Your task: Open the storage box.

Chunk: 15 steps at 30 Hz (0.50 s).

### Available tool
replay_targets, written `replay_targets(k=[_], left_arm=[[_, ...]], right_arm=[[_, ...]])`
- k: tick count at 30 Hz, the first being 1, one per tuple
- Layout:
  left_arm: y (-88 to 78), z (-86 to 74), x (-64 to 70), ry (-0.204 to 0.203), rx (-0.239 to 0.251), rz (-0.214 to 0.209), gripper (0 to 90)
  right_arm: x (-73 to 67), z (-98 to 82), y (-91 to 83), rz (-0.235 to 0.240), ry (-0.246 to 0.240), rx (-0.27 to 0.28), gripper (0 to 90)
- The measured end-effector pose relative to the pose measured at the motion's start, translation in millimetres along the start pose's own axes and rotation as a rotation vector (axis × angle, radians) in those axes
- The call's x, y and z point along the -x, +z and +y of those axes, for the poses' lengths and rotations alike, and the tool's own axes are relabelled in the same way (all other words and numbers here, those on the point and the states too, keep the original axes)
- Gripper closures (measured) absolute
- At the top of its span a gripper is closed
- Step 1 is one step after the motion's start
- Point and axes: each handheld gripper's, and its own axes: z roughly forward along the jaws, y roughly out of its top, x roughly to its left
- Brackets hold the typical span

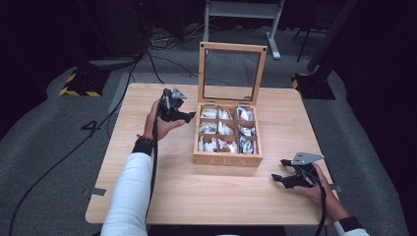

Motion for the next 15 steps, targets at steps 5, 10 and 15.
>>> replay_targets(k=[5,10,15], left_arm=[[-19.4,-22.2,7.1,0.023,-0.012,-0.002,26.9],[-35.7,-45.7,22.1,0.067,-0.042,-0.005,24.5],[-46.0,-67.0,35.4,0.088,-0.055,-0.024,21.6]], right_arm=[[-0.8,4.3,-3.3,0.025,0.005,0.013,29.8],[-2.7,15.5,-12.6,0.036,0.001,0.063,30.1],[-5.0,25.6,-20.6,0.039,-0.011,0.101,31.9]])
